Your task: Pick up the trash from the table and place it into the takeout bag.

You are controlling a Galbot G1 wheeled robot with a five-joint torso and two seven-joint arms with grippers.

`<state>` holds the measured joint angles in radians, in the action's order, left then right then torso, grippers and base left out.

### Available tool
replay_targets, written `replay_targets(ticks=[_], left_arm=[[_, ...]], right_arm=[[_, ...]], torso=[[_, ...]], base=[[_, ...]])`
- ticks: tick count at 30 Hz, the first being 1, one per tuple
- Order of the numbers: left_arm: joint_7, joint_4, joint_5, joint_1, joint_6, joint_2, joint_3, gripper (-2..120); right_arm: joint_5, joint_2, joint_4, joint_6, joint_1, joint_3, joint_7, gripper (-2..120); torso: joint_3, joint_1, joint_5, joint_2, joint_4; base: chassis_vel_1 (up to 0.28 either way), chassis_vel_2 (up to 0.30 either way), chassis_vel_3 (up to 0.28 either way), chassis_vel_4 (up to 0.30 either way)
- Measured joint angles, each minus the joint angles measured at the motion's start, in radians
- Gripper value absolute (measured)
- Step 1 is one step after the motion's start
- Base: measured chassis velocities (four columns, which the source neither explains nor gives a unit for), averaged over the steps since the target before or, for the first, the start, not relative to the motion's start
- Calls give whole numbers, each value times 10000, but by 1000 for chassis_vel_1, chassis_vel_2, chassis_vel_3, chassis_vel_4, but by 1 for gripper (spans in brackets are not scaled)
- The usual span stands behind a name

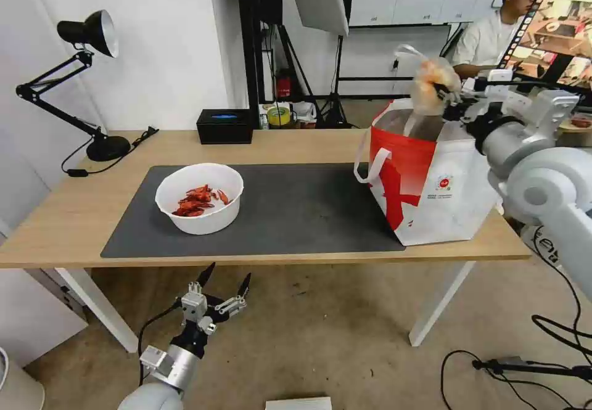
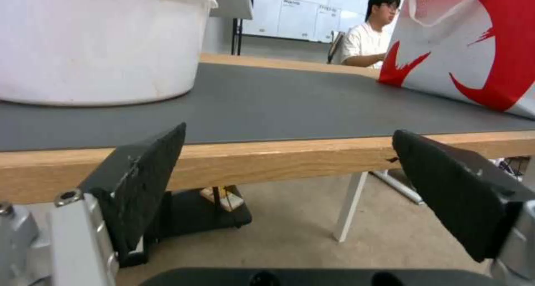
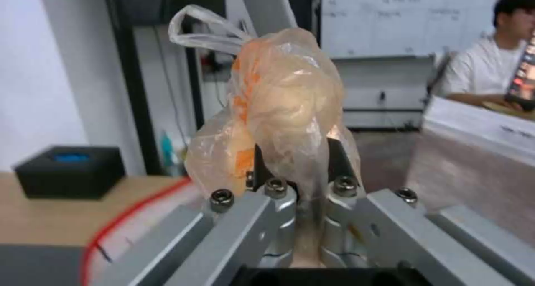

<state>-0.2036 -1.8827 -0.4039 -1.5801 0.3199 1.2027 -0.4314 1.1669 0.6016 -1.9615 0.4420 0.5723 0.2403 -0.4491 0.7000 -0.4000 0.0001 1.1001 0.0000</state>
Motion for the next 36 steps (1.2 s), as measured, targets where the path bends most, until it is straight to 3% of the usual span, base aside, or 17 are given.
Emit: replay_targets(ticks=[3, 8, 15, 18, 22, 25, 29, 33, 36], left_arm=[[2, 0, 0, 3, -5, -4, 0, 100], [3, -9, 8, -37, -13, -32, -28, 100], [10, -10, 31, -42, -20, -51, -85, 100], [13, -10, 32, -38, -25, -69, -76, 100], [13, -6, 36, -32, -24, -66, -58, 100], [14, -4, 44, -28, -25, -57, -42, 100], [14, -41, 44, -29, -26, -86, -55, 100], [17, -64, 42, -44, -28, -104, -76, 100], [19, -94, 41, -70, -31, -112, -89, 100]], right_arm=[[27, -35, 26, 497, 103, 59, -267, 3], [27, -28, 10, 992, 402, 233, -442, 21], [-18, -26, -92, 1106, 509, 309, -476, 44], [-48, -25, -96, 1136, 509, 311, -477, 59], [-78, -12, -64, 1138, 537, 310, -478, 68], [-107, -6, -63, 1135, 631, 339, -457, 84], [-132, -13, -81, 1096, 649, 349, -379, 97], [-157, -3, -156, 773, 701, 371, -7, 100], [-236, -2, -379, -91, 849, 432, 973, 100]], torso=[[0, 0, 0, -1, 0], [0, 0, 1, -1, 0], [0, 0, -1, -2, 0], [0, 0, -1, -2, 0], [0, 0, -1, -1, 0], [0, 0, -1, -1, 0], [0, 0, -1, -1, 0], [0, 0, -1, -1, 0], [0, 0, -1, -1, 0]], base=[[0, 0, 0, 0], [0, 0, 0, 0], [0, 0, 0, 0], [0, 0, 0, 0], [0, 0, 0, 0], [0, 0, 0, 0], [0, 0, 0, 0], [0, 0, 0, 0], [0, 0, 0, 0]])
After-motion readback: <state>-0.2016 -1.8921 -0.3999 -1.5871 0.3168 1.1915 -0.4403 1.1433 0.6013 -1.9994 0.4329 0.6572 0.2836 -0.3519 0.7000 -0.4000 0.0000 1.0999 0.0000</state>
